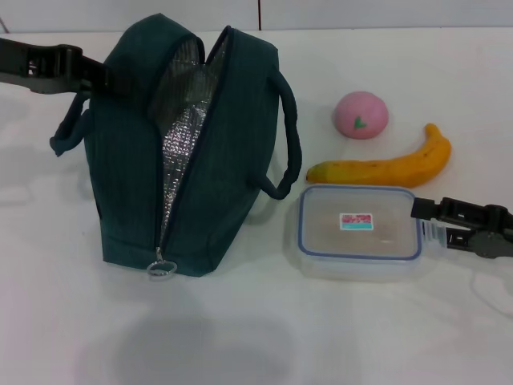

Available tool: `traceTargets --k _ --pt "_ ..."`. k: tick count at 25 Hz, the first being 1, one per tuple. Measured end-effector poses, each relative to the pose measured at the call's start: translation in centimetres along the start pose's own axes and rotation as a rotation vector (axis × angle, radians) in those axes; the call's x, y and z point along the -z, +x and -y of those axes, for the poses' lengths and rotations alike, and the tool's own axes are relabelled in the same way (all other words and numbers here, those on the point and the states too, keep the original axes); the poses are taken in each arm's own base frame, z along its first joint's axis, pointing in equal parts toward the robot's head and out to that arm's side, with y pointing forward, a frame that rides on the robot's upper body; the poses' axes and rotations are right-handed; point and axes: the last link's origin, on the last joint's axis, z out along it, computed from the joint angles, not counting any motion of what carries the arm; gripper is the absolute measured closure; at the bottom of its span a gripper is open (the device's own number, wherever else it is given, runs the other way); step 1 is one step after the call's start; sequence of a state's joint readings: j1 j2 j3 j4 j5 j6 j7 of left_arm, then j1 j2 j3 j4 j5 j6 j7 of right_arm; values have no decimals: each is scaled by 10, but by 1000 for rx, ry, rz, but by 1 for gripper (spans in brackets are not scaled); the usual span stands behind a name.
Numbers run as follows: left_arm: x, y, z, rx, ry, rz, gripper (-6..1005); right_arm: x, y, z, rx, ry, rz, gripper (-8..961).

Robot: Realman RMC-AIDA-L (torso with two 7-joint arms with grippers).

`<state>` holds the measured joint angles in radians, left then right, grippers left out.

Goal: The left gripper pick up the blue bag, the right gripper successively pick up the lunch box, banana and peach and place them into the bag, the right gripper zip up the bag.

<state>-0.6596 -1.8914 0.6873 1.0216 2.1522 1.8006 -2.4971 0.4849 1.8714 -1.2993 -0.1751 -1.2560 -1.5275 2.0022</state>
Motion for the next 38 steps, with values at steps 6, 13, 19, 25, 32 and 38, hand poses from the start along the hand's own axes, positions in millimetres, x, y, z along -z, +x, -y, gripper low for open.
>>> traceTargets --k 6,13,19,25,32,38 --pt "0 0 0 0 1 -1 962 1 -1 -4 14 -16 -9 143" --pt "0 2 -1 -4 2 -3 962 0 -2 -1 19 5 -21 332" --pt "0 3 -1 -6 3 -5 963 -1 -2 -2 25 4 -29 577" --pt "0 4 -1 -8 4 -6 963 -1 -2 -3 28 1 -27 708" --pt "0 4 -1 -13 5 -6 963 -2 -3 -4 29 -9 -27 826" --pt "1 3 0 -18 5 -5 963 1 -5 -12 33 -69 12 856"
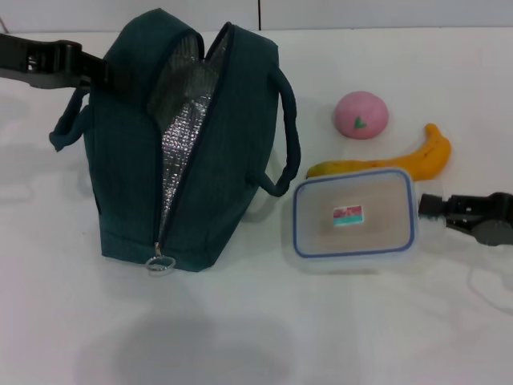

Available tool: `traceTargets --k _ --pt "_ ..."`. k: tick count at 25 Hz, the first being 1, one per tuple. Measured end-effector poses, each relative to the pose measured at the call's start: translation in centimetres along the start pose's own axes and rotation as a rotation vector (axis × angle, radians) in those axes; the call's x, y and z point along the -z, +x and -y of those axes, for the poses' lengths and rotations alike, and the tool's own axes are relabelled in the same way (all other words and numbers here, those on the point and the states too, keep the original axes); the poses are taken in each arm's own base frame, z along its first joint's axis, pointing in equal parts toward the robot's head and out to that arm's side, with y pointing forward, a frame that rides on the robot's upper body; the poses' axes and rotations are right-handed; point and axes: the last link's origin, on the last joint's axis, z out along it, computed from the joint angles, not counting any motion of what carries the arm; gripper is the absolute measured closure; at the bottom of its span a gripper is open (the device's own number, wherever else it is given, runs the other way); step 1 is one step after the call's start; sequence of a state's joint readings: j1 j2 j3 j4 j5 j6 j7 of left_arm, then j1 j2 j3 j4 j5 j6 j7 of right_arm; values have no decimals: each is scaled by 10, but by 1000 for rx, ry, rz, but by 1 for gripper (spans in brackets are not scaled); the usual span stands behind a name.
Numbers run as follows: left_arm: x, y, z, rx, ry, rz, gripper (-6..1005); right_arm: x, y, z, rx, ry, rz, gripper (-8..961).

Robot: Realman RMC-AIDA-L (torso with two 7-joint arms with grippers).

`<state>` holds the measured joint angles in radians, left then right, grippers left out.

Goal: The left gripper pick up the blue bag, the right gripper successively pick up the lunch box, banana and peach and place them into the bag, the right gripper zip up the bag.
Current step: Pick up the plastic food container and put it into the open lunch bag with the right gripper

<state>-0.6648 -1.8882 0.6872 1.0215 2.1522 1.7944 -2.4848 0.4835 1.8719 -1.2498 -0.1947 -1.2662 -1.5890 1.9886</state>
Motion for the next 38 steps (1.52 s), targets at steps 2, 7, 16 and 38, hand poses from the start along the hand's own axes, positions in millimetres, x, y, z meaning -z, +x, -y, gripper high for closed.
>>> traceTargets --k 2,7,16,38 --pt "0 0 0 -1 0 0 963 1 -1 -4 1 -25 14 857" --pt "0 -1 0 -8 1 0 963 7 -7 -13 -2 -102 93 847" --pt "-3 -2 -1 -6 -11 1 963 22 -25 -35 -21 -292 296 830" --pt "-28 17 -23 5 -108 17 963 -44 -59 -87 -3 -553 230 788"
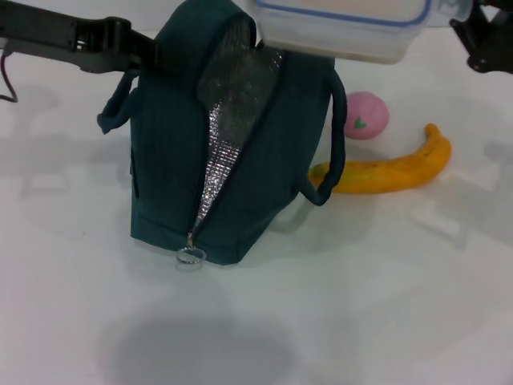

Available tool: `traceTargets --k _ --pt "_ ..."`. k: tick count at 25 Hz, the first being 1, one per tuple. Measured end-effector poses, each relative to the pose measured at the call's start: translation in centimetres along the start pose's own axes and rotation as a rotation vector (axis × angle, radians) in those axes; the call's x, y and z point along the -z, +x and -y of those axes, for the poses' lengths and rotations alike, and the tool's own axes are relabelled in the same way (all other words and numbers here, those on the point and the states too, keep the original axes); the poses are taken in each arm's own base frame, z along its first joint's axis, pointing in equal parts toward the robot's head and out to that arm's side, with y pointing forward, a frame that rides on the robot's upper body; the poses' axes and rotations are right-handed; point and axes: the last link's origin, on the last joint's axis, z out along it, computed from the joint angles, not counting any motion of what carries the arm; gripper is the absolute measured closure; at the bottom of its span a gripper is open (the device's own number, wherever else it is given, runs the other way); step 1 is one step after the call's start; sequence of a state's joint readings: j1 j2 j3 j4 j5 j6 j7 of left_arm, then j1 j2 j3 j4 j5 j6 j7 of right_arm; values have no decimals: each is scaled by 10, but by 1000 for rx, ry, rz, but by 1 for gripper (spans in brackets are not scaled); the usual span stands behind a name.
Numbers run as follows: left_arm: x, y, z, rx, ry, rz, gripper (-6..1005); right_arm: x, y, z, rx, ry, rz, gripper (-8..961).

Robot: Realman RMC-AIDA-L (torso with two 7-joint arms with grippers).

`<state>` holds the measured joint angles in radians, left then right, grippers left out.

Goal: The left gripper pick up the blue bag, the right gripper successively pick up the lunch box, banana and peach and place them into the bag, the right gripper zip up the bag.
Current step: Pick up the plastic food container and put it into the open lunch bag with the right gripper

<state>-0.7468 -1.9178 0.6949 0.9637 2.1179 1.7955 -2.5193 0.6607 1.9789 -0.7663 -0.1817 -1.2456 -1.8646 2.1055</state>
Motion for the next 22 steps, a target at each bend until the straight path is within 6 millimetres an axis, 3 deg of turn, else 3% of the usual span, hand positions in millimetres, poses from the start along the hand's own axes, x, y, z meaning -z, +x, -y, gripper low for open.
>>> traceTargets --k 5,12,22 --pt "0 1 -1 -2 -5 -4 963 -2 8 11 -28 54 -11 778" --pt "1 1 0 -1 -4 -15 963 10 18 25 -49 148 -13 765" --pt "-2 2 -3 -10 -33 -33 962 9 19 34 -38 218 -37 745"
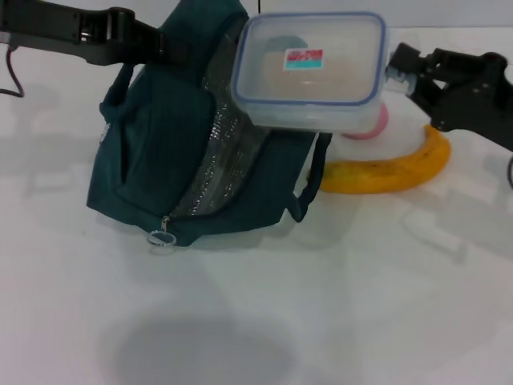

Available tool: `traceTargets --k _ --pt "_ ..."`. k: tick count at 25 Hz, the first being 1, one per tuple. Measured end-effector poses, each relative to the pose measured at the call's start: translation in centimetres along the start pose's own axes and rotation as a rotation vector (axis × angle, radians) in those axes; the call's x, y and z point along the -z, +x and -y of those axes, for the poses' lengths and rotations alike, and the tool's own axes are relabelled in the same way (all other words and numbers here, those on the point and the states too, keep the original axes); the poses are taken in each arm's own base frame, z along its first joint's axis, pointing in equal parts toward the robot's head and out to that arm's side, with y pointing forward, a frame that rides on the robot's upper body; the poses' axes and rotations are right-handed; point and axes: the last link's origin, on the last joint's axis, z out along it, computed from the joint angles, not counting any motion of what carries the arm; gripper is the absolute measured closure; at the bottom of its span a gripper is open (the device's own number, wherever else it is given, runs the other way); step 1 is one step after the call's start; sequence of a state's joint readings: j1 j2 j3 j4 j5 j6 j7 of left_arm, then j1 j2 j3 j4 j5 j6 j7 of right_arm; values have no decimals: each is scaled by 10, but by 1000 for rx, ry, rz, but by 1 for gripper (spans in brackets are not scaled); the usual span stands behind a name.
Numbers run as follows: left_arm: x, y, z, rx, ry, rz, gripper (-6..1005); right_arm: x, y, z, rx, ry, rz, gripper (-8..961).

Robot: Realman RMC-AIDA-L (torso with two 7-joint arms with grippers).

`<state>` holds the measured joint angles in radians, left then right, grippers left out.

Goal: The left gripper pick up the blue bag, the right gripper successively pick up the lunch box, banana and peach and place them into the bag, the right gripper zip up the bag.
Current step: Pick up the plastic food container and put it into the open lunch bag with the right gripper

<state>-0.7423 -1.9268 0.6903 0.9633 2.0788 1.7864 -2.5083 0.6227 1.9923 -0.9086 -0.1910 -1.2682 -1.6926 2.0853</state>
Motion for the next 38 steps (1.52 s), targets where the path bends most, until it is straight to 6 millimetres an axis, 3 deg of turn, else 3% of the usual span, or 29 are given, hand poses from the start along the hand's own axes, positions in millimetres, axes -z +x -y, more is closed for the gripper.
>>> traceTargets --k 8,22,26,37,38 --pt "-10 -2 -3 3 -29 0 962 -17 1 7 10 50 -42 730" --pt "-23 -4 -5 13 -58 1 962 -72 -2 15 86 152 -180 703" --pt "-23 -4 -4 18 -55 -7 962 -76 -3 13 112 147 -196 695" --pt "-13 -8 10 43 -3 -45 962 -60 -15 1 199 105 -159 674" --pt "-12 -8 10 44 -1 -46 962 -56 -19 -1 215 108 -156 593"
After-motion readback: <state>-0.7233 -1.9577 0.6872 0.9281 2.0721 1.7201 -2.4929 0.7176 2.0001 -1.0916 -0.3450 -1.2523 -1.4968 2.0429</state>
